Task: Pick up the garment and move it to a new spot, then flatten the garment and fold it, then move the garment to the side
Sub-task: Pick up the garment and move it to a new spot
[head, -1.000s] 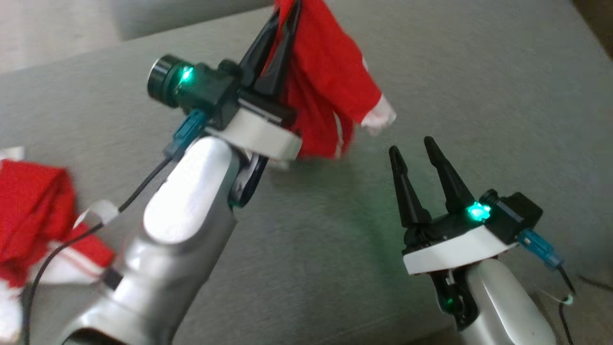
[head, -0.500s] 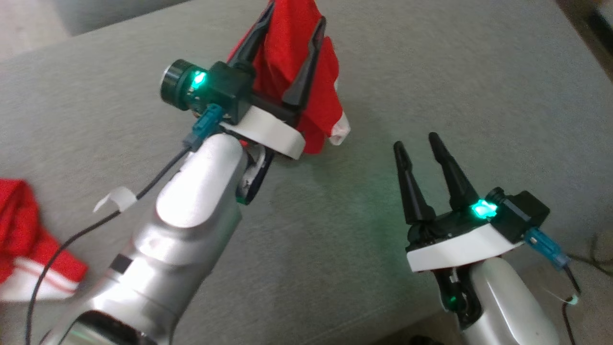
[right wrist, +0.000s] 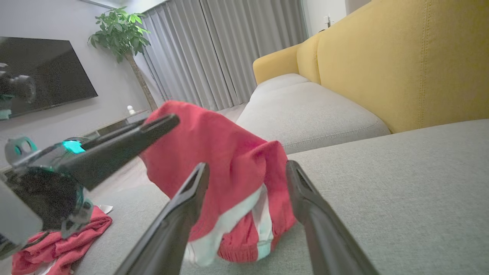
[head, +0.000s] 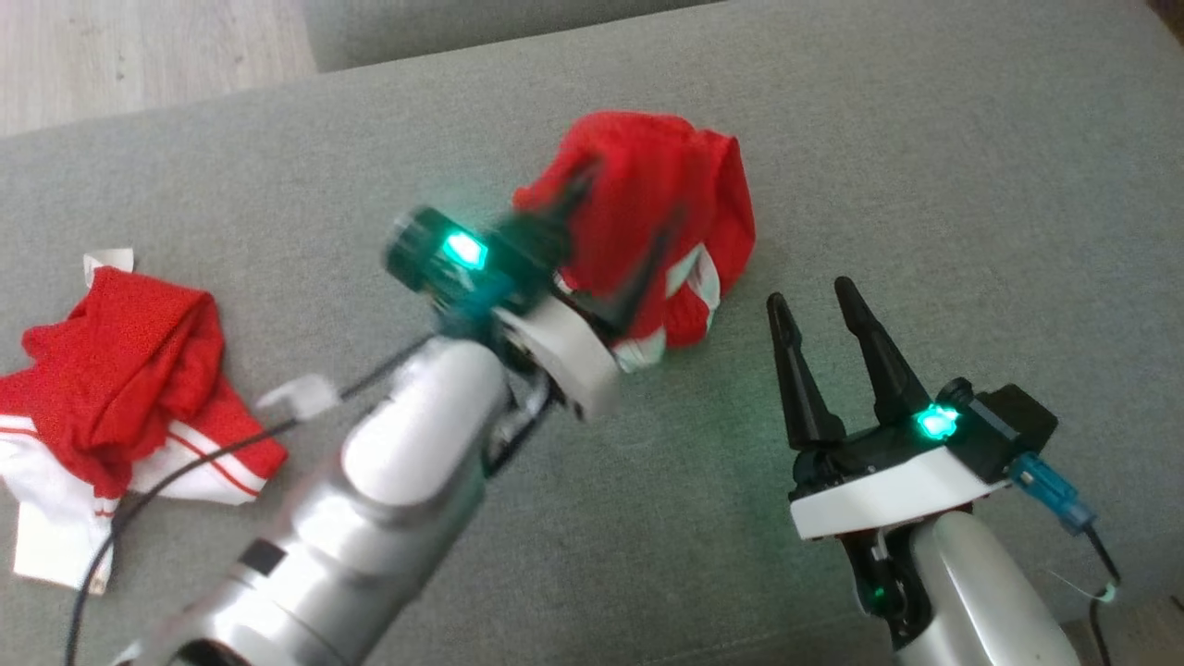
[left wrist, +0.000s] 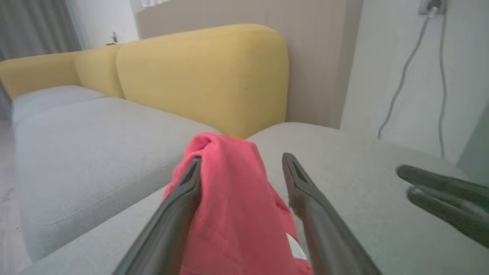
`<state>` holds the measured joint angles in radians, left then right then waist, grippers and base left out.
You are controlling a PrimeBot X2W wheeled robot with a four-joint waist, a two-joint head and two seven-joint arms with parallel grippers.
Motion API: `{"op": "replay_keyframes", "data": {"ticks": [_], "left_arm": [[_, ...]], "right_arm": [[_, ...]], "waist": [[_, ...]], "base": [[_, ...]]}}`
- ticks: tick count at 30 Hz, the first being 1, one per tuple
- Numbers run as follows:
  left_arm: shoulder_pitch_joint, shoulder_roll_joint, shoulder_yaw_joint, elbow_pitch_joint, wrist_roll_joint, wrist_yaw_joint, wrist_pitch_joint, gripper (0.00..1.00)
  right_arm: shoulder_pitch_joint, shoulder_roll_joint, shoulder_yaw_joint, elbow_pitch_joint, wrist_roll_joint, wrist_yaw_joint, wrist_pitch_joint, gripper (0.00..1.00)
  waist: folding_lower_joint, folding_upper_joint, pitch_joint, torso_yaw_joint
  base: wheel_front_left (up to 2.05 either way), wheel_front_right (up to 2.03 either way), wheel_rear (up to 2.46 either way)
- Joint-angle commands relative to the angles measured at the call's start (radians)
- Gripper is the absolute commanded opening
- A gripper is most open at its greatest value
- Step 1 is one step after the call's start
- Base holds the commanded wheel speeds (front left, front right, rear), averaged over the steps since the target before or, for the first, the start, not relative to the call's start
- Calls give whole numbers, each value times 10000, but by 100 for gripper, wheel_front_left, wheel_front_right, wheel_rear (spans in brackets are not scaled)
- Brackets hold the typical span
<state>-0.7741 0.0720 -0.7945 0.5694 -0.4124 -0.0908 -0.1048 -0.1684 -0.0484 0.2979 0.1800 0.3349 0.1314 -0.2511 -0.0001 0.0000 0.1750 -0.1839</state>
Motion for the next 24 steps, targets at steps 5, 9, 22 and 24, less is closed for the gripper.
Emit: {"op": "replay_keyframes", "data": {"ticks": [5,9,22,24], "left_arm": [[94,114,-832,-378,-328,-324,1071,100],[396,660,-1696,-865,-751,-389,1739,100],[1086,2025,-2445,-2048,-1167,-201,2219,100],[1217,2232,-2286,-2230,-1127,119,2057,100]], "right_arm": [[-171,-18,195,-275,185,-7,-107,100],[-118,-18,69,-239,218,-7,-107,100],[202,-18,-311,-127,103,-7,-107,100],[262,-18,-349,-118,87,-7,-107,100]], "waist": [[1,0,-102,-57],[1,0,-220,42],[1,0,-835,1106],[1,0,-926,1260]], "base": [[0,0,0],[0,0,0],[0,0,0],[0,0,0]]}}
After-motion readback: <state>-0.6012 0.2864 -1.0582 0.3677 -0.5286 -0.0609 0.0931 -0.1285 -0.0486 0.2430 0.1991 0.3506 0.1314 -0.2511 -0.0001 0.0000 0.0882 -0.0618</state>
